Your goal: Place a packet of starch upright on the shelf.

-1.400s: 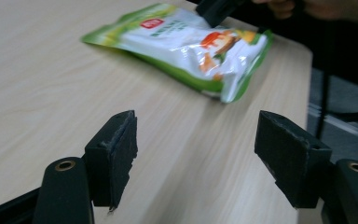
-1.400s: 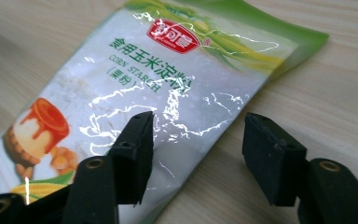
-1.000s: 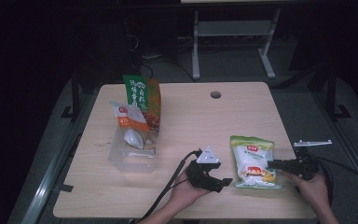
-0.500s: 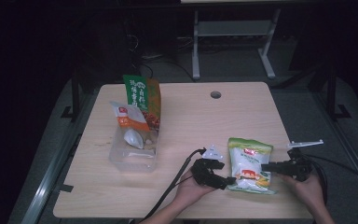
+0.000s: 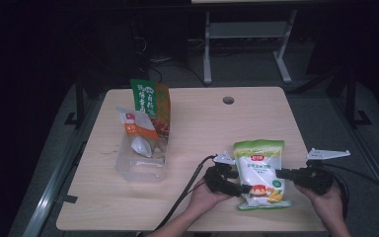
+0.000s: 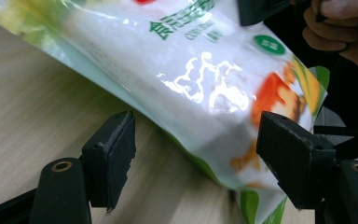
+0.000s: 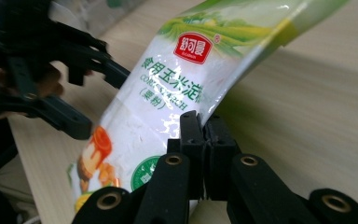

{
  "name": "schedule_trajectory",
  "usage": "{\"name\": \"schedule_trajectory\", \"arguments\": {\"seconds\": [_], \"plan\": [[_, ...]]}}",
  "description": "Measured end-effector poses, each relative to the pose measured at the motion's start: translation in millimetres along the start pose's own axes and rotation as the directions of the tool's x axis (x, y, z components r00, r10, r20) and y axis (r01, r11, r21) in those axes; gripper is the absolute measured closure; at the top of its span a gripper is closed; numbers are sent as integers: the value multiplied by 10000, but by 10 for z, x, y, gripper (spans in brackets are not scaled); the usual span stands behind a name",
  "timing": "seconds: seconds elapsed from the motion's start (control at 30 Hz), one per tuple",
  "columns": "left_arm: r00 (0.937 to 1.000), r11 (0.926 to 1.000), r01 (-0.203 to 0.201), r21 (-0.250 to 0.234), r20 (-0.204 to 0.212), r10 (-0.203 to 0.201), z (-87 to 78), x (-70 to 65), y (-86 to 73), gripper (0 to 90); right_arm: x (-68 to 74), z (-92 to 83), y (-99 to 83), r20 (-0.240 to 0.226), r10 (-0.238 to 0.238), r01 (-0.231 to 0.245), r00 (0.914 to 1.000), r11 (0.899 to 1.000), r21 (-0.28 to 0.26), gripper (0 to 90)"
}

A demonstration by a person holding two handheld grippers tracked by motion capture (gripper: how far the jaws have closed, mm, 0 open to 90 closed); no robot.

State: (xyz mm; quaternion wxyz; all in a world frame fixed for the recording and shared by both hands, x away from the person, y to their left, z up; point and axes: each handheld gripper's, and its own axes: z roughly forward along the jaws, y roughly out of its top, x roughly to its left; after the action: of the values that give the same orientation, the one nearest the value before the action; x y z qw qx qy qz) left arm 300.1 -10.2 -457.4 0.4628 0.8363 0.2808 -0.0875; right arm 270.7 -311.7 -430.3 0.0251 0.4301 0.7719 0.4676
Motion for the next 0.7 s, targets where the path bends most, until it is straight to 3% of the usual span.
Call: {"name": "schedule_trajectory", "arguments": {"seconds": [0.17, 0.3, 0.43, 0.57, 0.63, 0.7], "plan": [[9965, 9977, 567, -384, 632, -542, -29, 37, 32, 301, 136, -44, 48, -102, -707, 701, 9974, 9962, -513, 882], [9948, 9957, 622, -688, 849, -563, -76, 51, 50, 476, 209, -47, 82, -209, -930, 913, 9954, 9931, -734, 883], [9980, 9912, 347, -1280, 563, -276, -189, 48, 94, 671, 276, -23, 133, -37, -1287, 1280, 9917, 9886, -799, 883], [9997, 9872, -202, -1583, -181, 176, -312, 36, 151, 760, 306, 12, 167, -9, -1423, 1414, 9898, 9840, -1085, 882], [9967, 9855, -584, -1595, -649, 486, -353, 18, 171, 783, 315, 57, 193, 29, -1495, 1488, 9888, 9819, -1171, 879], [9892, 9811, -1067, -1614, -1165, 884, -400, -1, 184, 801, 320, 102, 215, 66, -1535, 1533, 9881, 9818, -1125, 876]]}}
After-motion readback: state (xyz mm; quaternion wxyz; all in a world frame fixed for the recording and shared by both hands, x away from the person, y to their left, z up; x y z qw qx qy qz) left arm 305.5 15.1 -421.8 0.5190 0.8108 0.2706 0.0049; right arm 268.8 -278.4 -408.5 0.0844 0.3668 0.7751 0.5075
